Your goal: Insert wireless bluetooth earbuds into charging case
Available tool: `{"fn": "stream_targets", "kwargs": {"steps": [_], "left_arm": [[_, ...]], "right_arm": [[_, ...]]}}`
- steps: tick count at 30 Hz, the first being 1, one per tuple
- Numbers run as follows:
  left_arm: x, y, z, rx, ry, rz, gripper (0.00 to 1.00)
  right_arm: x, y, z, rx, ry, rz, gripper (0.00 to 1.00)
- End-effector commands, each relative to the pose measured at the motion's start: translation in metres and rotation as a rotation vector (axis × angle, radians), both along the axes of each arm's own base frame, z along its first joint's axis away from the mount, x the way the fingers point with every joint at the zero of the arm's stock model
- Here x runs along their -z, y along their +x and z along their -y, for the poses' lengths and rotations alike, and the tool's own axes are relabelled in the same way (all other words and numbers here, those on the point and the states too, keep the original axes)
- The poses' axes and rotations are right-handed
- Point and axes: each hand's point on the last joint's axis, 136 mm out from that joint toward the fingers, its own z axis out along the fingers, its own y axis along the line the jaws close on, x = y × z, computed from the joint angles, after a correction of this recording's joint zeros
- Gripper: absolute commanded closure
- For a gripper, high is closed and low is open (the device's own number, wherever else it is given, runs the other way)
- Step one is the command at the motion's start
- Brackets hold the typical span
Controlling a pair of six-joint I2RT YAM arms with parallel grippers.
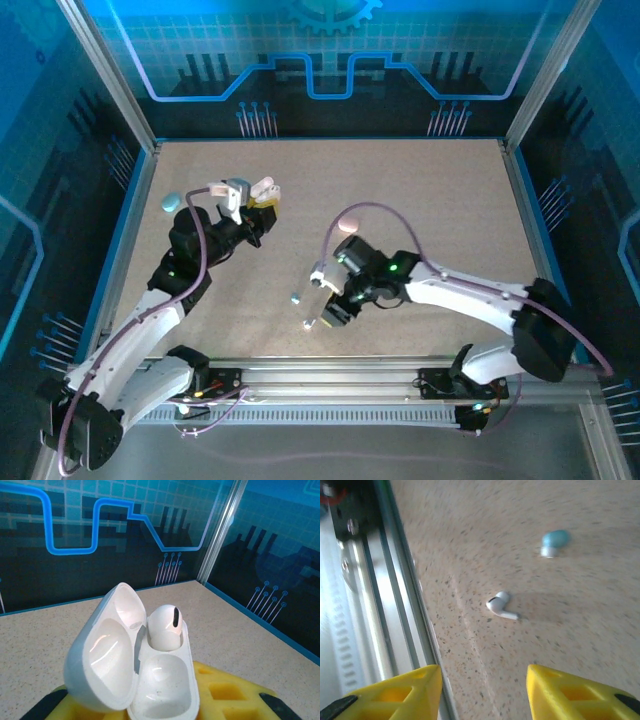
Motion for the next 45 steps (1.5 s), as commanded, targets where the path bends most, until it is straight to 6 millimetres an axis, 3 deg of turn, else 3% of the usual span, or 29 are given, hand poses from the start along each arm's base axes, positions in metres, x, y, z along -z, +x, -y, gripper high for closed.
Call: {"fn": "stream_targets", "kwargs": {"steps": [1, 3, 12, 26, 34, 45], "left_arm": [[0.006, 0.000, -0.009, -0.041, 0.001, -0.019, 0.73], [0.006, 0.000, -0.010, -0.044, 0.001, -0.019, 0.73], [0.005, -0.003, -0.010, -0.037, 0.022, -0.008, 0.73], [0.008, -0.004, -0.009, -0.029, 0.025, -0.008, 0.73], [0.007, -0.004, -0.008, -0.023, 0.024, -0.009, 0.73], [0.006, -0.004, -0.007, -0.020, 0.018, -0.012, 0.73]], "right_arm": [[0.013, -0.007, -0.021, -0.284, -0.012, 0.158, 0.48], [0.021, -0.013, -0.026, -0.395, -0.019, 0.170, 0.46], [0.049, -0.002, -0.048, -0.605, 0.003, 0.303, 0.43], [0.078, 0.014, -0.056, -0.611, -0.069, 0.319, 0.45], [0.091, 0.008, -0.051, -0.622, -0.099, 0.248, 0.54], [0.094, 0.004, -0.037, -0.613, -0.122, 0.179, 0.66]]}}
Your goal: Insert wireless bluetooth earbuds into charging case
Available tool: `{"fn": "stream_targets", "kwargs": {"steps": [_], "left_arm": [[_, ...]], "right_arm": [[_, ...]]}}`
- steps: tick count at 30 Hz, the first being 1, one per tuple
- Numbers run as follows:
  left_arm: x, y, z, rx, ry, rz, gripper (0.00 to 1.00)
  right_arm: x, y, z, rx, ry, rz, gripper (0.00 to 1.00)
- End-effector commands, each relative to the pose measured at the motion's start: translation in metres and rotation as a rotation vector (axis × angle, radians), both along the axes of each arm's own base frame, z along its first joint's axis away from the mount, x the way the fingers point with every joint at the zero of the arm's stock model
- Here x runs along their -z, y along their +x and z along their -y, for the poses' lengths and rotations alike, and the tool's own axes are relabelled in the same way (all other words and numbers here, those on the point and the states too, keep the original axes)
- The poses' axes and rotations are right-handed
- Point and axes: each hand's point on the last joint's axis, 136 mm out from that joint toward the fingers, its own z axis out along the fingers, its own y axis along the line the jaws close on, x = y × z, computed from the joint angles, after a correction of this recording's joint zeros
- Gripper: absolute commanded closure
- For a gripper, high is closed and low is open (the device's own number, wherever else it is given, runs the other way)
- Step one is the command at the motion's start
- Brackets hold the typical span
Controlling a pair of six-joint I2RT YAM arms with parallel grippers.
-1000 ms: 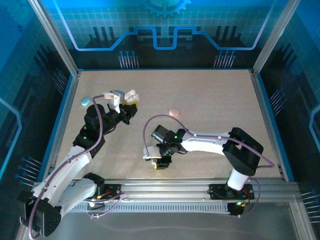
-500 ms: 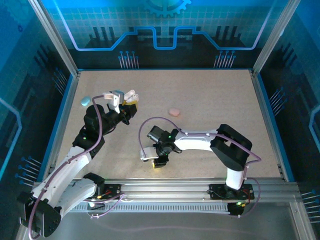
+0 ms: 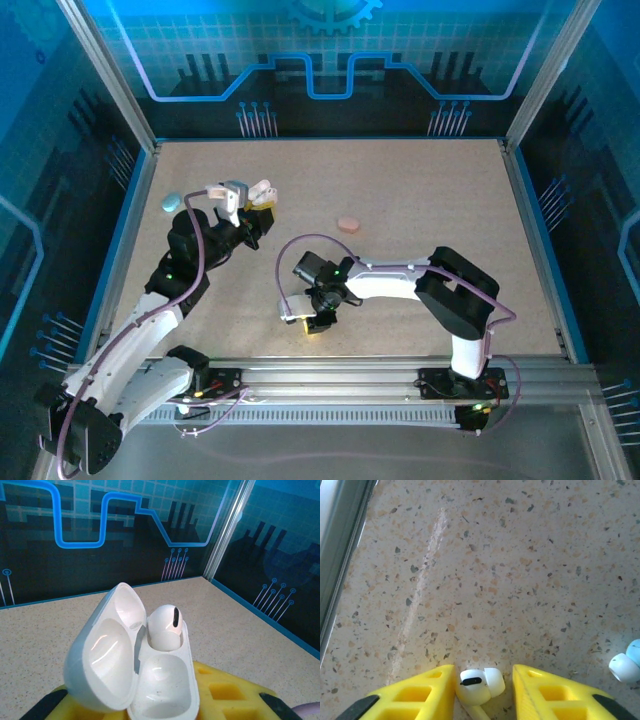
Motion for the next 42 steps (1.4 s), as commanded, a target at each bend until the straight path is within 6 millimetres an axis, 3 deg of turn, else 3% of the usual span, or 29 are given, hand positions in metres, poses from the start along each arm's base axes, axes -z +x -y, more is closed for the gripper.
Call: {"fn": "stream_targets", "kwargs": {"steps": [1, 8, 15, 19, 21, 25, 28, 29, 35, 42], "left_arm": [[0.001, -0.002, -0.002, 0.002, 0.007, 0.007, 0.73], [0.002, -0.001, -0.001, 0.004, 0.004, 0.003, 0.73], [0.003, 0.000, 0.002, 0.018, -0.007, -0.006, 0.73], [0.002, 0.002, 0.007, 0.043, -0.016, -0.005, 0.73], [0.001, 0.004, 0.013, 0.066, -0.035, -0.006, 0.73], [0.003, 0.006, 0.038, 0.121, -0.025, 0.006, 0.74], [0.005, 0.007, 0.062, 0.158, 0.010, 0.017, 0.74], [0.005, 0.008, 0.068, 0.168, 0.010, 0.017, 0.74], [0.009, 0.005, 0.119, 0.255, 0.039, 0.038, 0.74], [0.014, 0.002, 0.156, 0.307, 0.068, 0.059, 0.74]], "right_arm": [[0.005, -0.008, 0.009, -0.003, -0.043, -0.064, 0.67], [-0.012, -0.004, 0.001, 0.037, 0.002, -0.067, 0.72], [-0.062, 0.012, -0.011, 0.168, 0.160, -0.040, 0.74], [-0.121, 0.034, -0.008, 0.335, 0.357, -0.023, 0.74], [-0.165, 0.051, 0.001, 0.458, 0.509, -0.015, 0.74], [-0.249, 0.080, 0.038, 0.705, 0.801, 0.001, 0.72], [-0.297, 0.098, 0.073, 0.884, 0.971, -0.024, 0.71], [-0.293, 0.102, 0.084, 0.948, 0.978, -0.044, 0.71], [-0.320, 0.116, 0.125, 1.190, 1.136, -0.211, 0.70], [-0.323, 0.126, 0.135, 1.324, 1.220, -0.390, 0.71]]}}
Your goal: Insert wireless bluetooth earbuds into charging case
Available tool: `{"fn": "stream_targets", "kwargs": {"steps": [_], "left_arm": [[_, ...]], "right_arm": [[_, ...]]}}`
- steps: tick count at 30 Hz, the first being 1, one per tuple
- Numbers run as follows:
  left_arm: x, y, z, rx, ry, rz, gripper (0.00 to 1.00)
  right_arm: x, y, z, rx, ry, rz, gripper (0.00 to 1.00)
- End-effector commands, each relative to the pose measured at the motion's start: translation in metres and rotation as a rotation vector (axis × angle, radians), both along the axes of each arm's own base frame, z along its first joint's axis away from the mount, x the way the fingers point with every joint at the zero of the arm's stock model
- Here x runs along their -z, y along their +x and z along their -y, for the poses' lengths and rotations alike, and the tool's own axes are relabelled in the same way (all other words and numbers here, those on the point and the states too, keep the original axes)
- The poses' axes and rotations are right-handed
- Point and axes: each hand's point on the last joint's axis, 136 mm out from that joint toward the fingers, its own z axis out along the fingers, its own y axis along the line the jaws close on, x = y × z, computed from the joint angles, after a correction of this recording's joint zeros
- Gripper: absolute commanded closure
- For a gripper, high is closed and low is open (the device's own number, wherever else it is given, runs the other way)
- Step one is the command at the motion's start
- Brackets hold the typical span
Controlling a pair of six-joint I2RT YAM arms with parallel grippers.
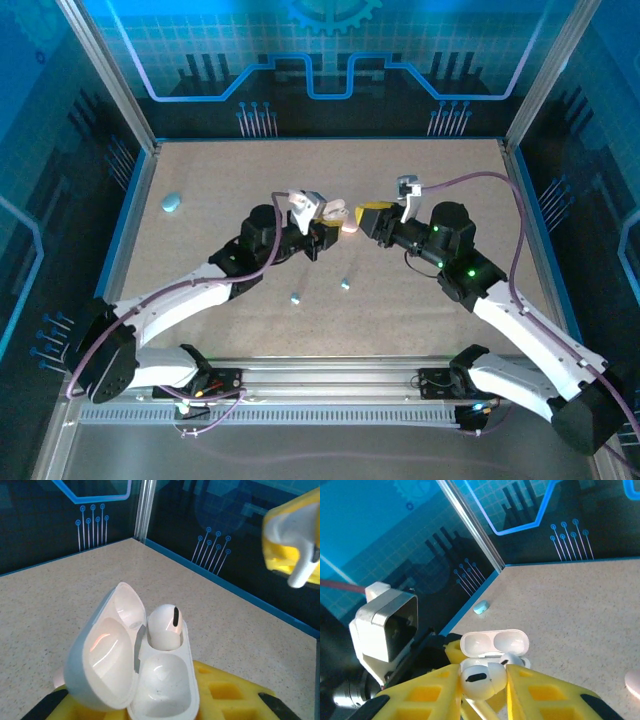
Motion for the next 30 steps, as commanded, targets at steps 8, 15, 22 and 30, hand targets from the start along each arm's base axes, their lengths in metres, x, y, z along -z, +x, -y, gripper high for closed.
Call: {"fn": "stream_targets", "kwargs": {"steps": [8, 15, 22, 30], "left_arm": [[-0.029, 0.004, 0.029, -0.016, -0.022, 0.147, 0.74], [-0.033, 0.005, 0.042, -0.051, -0.023, 0.207, 0.73], [-0.037, 0.005, 0.048, -0.048, -0.041, 0.226, 0.71], [-0.039, 0.002, 0.055, -0.046, -0.056, 0.250, 0.71]], "right_arm": [[-0.016, 0.013, 0.003, 0.057, 0.176, -0.110, 0.71], [-0.013, 0.016, 0.002, 0.078, 0.168, -0.130, 0.71], [-0.007, 0.015, 0.001, 0.102, 0.116, -0.112, 0.71], [0.000, 0.014, -0.005, 0.105, 0.064, -0.110, 0.71]]}}
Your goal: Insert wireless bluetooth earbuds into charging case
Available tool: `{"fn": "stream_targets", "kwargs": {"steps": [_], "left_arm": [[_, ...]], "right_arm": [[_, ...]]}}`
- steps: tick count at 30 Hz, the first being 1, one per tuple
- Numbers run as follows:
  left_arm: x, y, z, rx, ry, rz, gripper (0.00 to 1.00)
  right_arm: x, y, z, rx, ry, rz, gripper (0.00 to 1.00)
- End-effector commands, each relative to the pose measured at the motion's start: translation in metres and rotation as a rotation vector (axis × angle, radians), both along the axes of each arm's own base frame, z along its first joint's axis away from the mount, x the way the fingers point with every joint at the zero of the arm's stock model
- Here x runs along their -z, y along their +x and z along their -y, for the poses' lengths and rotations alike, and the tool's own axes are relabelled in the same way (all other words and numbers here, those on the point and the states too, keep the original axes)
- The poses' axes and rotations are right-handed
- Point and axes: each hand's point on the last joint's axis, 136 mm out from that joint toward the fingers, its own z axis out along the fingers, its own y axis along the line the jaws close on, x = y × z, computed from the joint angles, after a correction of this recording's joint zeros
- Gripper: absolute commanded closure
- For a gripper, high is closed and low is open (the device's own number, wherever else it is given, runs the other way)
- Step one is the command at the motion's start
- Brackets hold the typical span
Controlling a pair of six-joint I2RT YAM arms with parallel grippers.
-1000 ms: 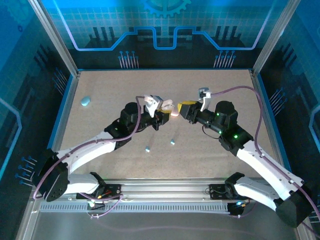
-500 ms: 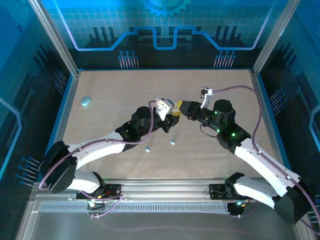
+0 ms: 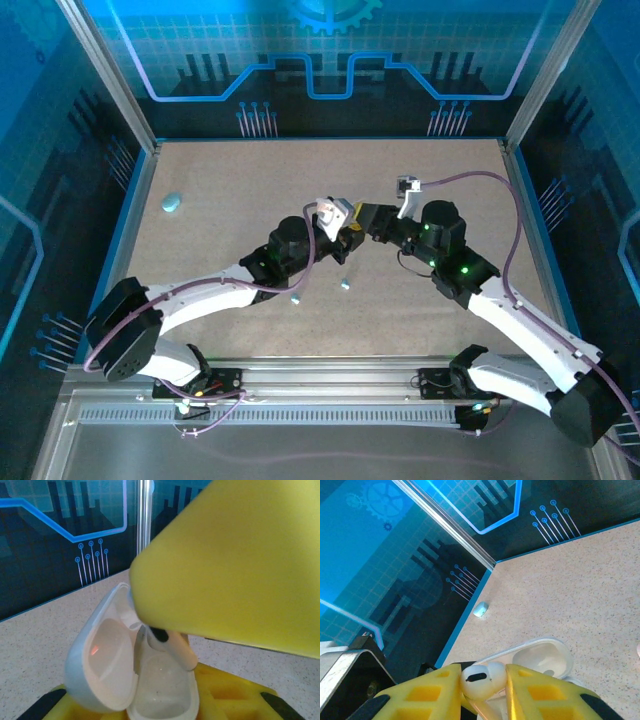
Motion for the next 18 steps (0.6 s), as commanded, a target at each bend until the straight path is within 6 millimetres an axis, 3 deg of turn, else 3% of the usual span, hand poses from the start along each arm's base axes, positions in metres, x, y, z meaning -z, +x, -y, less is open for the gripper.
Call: {"fn": "stream_targets", "kwargs": {"steps": [1, 18], "left_arm": [[-0.030, 0.000, 0.007, -0.004, -0.058, 0.089, 0.71], [-0.046, -0.003, 0.003, -0.013, -0.157, 0.133, 0.71]], "right_arm": [[-0.010, 0.002, -0.001, 0.021, -0.018, 0.032, 0.71], [0.002, -0.001, 0.002, 0.054, -0.061, -0.011, 0.69]]}}
